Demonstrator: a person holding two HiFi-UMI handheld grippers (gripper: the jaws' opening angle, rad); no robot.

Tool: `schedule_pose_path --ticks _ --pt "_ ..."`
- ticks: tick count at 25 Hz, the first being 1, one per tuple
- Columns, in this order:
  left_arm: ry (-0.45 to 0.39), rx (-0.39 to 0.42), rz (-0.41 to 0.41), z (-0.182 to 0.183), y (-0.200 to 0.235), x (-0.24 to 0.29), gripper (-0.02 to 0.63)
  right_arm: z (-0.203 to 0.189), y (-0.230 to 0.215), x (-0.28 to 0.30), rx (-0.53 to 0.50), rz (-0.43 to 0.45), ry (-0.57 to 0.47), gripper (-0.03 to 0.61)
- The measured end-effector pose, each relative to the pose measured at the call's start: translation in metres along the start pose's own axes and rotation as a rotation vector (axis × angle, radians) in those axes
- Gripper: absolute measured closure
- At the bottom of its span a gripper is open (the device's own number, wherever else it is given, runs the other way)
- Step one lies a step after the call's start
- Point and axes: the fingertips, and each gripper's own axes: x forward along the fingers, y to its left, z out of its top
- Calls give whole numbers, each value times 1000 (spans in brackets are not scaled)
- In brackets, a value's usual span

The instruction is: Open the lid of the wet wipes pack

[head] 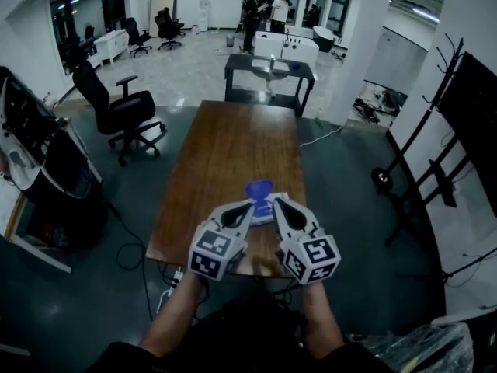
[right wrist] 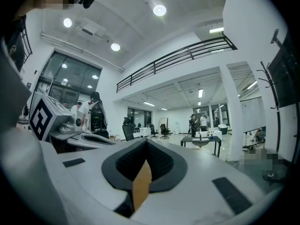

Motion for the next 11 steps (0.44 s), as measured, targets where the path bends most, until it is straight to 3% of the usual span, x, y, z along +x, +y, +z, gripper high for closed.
schedule_pose_path --ticks 11 --pt "-17 9 -12 9 -7 12 606 5 -9 1 -3 7 -9 569"
